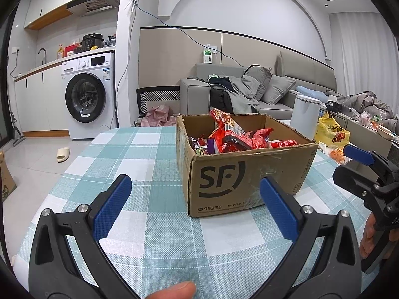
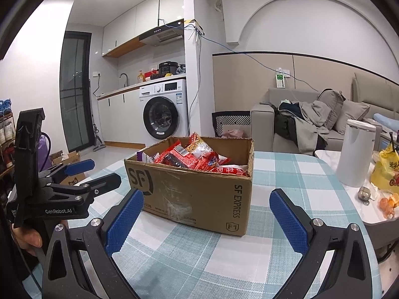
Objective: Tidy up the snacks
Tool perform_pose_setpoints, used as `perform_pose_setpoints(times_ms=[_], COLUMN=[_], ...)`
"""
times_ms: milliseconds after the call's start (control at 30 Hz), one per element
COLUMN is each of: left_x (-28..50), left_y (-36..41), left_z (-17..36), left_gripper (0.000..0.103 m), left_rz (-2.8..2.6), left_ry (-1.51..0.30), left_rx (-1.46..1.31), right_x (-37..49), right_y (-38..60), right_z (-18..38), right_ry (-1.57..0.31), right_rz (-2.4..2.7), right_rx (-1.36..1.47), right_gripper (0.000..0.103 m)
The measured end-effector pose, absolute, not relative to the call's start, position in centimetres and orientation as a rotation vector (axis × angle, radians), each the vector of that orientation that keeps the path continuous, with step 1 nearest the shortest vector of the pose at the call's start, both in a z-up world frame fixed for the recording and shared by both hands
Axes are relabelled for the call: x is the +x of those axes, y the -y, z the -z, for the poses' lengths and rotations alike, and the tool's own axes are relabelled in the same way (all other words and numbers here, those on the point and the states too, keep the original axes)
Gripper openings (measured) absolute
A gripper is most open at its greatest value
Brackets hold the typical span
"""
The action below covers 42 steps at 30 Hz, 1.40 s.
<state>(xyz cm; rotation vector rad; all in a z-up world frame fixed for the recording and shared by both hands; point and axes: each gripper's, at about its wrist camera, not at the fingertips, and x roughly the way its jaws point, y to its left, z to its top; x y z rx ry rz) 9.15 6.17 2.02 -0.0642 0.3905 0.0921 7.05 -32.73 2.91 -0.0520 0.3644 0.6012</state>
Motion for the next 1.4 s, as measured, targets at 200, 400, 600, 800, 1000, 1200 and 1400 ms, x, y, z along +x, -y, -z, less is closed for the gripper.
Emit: perform_pose_setpoints(times_ms=[200, 400, 600, 800, 1000, 1200, 1400], left_x=[9.25, 9.33, 9.36, 9.33, 9.32, 9.35, 9.3], left_y=[-6.02, -6.08, -6.14, -6.19, -6.2, -6.2, -6.21], left_z=[-1.84, -1.81, -1.8, -1.84, -1.83, -1.78, -1.81], left_gripper=[0.103, 0.103, 0.103, 0.103, 0.103, 0.103, 0.103], left_rz=[-0.086, -0.091, -0.091, -0.092, -0.091, -0.091, -0.091], left_ry=[-0.394, -0.398, -0.397, -0.397, -0.397, -0.397, -0.396], left_rx=[-0.064, -0.069, -0.068, -0.07, -0.069, -0.069, -0.069], right_x=[7.08, 7.09, 7.09, 7.08, 7.07, 7.1, 7.1], right_y=[32.61, 32.63, 32.64, 32.6, 32.62, 32.66, 32.67], right_z=[-2.95, -2.91, -2.91, -2.9, -2.91, -2.91, -2.92], right_ry=[-0.363, -0.363, -0.364, -0.363, -0.363, -0.364, -0.364], right_rz=[-0.602, -0.602, -0.602, -0.603, -0.602, -0.603, -0.602], right_rx=[-0.056, -0.056, -0.054, -0.055, -0.054, -0.054, -0.055], right_gripper=[0.103, 0.103, 0.103, 0.103, 0.103, 0.103, 0.103])
